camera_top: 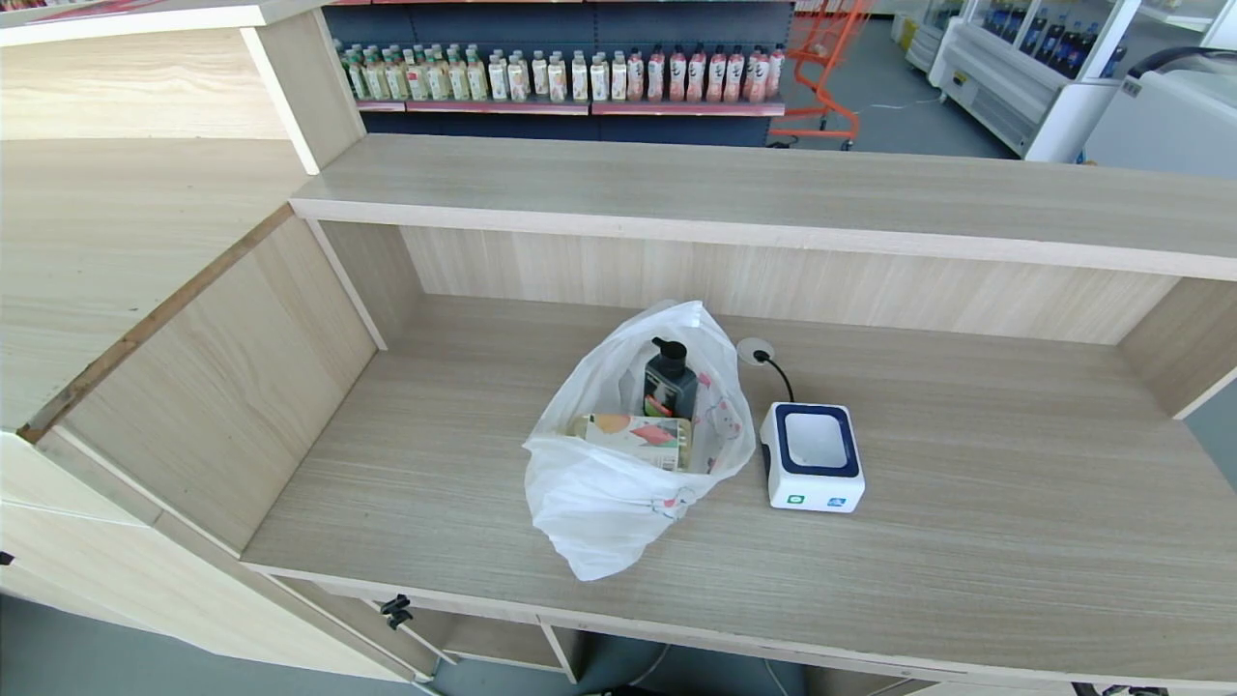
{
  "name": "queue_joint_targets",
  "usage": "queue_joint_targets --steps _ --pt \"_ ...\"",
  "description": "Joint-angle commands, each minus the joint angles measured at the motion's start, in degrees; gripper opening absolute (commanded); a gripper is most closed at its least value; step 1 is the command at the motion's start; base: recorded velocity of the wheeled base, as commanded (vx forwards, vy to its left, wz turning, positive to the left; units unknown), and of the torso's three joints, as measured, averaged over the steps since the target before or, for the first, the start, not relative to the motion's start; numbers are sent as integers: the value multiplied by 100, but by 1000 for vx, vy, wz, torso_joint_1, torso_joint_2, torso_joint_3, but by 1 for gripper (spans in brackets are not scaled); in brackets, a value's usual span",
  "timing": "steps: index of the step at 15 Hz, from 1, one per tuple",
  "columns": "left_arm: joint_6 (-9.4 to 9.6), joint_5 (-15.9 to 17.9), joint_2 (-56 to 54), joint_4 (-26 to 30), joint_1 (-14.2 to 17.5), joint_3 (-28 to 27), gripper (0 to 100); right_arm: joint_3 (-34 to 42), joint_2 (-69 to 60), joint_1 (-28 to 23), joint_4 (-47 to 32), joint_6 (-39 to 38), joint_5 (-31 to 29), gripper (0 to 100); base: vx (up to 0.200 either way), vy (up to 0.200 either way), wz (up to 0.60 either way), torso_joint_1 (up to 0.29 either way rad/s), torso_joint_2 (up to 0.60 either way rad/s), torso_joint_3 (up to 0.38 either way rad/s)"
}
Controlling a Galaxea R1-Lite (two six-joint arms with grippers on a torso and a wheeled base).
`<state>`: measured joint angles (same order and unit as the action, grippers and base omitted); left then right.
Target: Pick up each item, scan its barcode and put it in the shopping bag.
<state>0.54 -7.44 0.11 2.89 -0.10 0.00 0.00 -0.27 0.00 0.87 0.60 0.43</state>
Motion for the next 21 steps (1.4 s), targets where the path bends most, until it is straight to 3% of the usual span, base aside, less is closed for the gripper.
queue_joint_targets --steps 1,7,17,21 --pt "-1 -3 -2 1 1 0 100 0 27 0 1 2 1 0 0 0 0 0 0 0" --pt "8 -3 -2 1 1 0 100 0 27 0 1 2 1 0 167 0 0 3 1 1" --pt "8 -3 -2 1 1 0 100 0 27 0 1 2 1 0 0 0 0 0 0 0" --pt "8 -3 -2 1 1 0 100 0 27 0 1 2 1 0 0 -200 0 -5 1 5"
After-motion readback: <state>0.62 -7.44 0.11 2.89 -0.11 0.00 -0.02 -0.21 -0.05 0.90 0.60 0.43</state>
